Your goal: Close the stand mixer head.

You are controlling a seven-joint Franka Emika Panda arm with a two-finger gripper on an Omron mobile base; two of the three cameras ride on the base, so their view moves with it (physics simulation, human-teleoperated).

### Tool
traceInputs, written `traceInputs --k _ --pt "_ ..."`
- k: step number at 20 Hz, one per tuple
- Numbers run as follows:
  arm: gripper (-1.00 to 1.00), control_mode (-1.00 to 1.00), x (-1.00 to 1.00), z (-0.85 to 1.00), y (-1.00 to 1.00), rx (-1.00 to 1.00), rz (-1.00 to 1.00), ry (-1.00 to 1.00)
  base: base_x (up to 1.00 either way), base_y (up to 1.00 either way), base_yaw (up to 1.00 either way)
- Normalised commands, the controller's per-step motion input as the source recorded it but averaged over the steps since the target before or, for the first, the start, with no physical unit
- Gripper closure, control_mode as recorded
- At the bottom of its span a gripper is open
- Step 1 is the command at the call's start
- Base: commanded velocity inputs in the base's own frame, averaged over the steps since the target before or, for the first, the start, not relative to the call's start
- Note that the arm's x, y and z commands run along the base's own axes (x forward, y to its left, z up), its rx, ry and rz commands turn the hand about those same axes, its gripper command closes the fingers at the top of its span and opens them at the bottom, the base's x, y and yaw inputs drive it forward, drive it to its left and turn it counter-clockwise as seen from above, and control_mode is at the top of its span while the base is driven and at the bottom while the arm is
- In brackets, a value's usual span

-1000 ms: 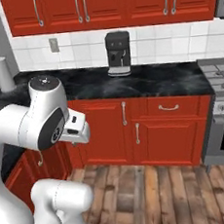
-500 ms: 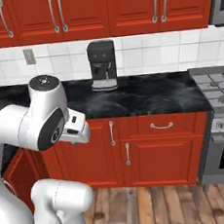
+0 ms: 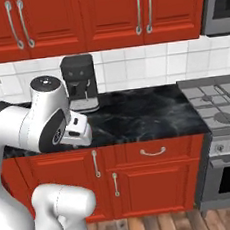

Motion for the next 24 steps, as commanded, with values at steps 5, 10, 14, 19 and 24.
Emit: traceInputs --k 5,10,14,19,24 --pt "-1.0 1.0 0.0 0.0 0.0 0.0 0.0 0.0 0.3 -0.47 -0.48" --pt "-1.0 1.0 0.0 0.0 0.0 0.0 0.0 0.0 0.15 -0.26 -0.65" --pt "-1.0 1.0 0.0 0.0 0.0 0.0 0.0 0.0 0.27 -0.01 -0.73" --pt "-1.0 1.0 0.0 0.0 0.0 0.0 0.0 0.0 0.38 0.04 -0.71" --pt "-1.0 1.0 0.0 0.0 0.0 0.0 0.0 0.0 0.18 0.09 -0.8"
